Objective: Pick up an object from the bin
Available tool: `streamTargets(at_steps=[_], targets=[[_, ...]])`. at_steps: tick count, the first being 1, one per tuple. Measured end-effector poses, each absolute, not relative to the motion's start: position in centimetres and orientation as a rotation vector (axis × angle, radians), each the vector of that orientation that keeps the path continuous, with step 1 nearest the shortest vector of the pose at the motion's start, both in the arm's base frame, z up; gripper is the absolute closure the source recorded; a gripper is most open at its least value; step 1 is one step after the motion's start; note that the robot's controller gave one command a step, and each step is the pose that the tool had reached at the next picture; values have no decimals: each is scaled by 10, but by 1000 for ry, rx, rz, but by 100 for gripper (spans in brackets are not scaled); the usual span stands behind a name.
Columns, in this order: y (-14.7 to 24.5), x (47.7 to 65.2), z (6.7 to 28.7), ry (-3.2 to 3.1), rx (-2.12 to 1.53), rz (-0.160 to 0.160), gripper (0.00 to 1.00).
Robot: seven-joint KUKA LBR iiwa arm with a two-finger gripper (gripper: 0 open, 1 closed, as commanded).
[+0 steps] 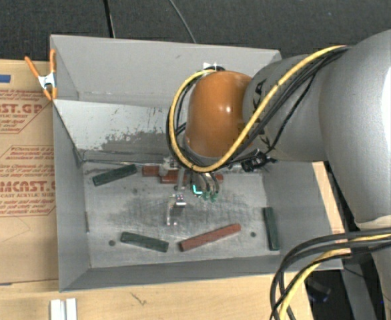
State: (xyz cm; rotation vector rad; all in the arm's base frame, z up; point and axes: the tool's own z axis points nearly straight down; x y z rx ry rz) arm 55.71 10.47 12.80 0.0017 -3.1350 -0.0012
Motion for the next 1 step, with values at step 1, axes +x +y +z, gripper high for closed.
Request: streamTargets(at_steps=[1], targets=[[104,559,132,-3142,1,-2,0]])
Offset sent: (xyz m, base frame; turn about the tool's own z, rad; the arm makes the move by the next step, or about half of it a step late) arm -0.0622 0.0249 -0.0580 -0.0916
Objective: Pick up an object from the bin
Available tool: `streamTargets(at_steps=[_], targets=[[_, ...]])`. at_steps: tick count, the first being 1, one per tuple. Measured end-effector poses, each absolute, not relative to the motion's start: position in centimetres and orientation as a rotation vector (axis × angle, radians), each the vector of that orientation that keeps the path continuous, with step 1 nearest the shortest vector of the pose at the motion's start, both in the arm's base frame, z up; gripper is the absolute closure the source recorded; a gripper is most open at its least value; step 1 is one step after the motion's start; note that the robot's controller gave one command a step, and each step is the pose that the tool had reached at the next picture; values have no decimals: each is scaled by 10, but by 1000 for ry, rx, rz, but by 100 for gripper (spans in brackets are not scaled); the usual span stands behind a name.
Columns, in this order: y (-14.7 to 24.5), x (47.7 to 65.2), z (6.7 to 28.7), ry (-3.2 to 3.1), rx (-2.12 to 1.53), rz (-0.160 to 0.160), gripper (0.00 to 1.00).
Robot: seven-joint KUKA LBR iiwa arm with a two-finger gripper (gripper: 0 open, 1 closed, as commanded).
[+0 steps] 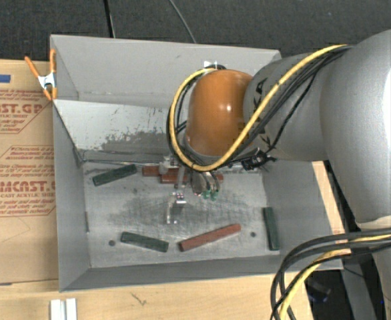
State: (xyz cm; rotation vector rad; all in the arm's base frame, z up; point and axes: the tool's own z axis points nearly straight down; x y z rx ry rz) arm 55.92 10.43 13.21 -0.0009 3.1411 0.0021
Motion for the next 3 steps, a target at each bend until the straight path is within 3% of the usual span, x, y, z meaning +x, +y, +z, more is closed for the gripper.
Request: streamTargets(at_steps=[1,2,3], targets=[[130,492,77,3167,-153,-9,100],[131,497,72,3133,-145,4,0],[131,497,72,3133,-145,4,0]])
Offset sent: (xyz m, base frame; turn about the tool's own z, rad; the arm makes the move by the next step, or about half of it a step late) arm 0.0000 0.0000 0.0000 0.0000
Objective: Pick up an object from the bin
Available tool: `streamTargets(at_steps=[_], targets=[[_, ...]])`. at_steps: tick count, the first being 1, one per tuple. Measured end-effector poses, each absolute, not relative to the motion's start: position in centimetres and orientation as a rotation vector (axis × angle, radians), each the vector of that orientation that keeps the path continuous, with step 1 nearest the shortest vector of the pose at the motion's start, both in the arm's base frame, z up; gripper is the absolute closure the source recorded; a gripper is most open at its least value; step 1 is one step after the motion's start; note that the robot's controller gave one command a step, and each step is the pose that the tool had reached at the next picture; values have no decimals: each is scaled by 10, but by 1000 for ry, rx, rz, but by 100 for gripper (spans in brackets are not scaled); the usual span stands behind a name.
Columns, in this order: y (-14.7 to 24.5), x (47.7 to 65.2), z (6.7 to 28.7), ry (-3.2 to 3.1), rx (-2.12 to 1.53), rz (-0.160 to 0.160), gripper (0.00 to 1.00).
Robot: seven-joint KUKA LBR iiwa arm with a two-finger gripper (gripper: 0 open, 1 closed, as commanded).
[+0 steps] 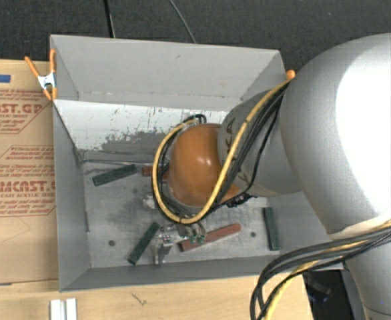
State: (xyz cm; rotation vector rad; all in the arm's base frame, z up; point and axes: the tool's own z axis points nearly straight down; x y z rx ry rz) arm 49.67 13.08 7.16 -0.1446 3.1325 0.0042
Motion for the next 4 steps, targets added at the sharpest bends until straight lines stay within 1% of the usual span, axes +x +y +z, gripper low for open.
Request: streamTargets(at_steps=[1,2,3,4], targets=[[131,497,72,3131,-165,4,0],[103,484,72,3146,-78,3,100],[102,487,72,3132,-74,5,0],[102,484,72,3146,-77,2,100]])
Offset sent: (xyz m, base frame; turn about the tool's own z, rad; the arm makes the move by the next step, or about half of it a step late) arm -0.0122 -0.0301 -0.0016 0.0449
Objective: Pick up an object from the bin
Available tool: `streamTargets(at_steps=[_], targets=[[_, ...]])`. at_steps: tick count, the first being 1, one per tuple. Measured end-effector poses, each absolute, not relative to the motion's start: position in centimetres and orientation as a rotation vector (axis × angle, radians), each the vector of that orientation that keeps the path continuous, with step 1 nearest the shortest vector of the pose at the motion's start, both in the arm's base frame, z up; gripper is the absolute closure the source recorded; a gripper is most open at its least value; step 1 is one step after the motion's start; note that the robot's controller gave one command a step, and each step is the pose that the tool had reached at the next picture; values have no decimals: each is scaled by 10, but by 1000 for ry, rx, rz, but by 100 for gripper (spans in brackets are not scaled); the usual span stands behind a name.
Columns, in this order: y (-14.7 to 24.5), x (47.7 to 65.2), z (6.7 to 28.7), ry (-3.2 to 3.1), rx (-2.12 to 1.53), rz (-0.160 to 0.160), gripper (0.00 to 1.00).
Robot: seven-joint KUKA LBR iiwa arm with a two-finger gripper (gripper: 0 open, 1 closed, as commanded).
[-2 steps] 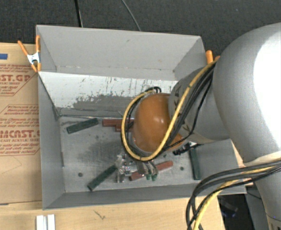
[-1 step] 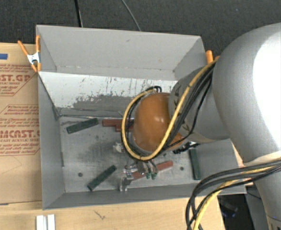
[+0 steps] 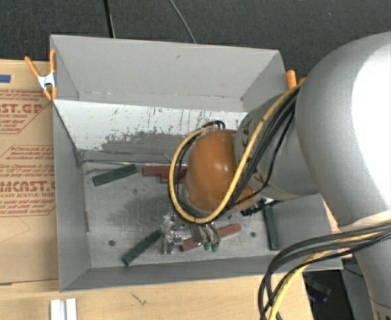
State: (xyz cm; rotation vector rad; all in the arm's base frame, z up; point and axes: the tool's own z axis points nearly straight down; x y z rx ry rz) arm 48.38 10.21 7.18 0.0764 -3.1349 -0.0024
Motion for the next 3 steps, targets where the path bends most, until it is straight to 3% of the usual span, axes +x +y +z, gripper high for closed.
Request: streamTargets(at_steps=[1,2,3], targets=[[102,484,72,-3135,77,-2,100],[113,480,116,-3136,130,0,100],[120,481,190,-3139,139,-2,0]])
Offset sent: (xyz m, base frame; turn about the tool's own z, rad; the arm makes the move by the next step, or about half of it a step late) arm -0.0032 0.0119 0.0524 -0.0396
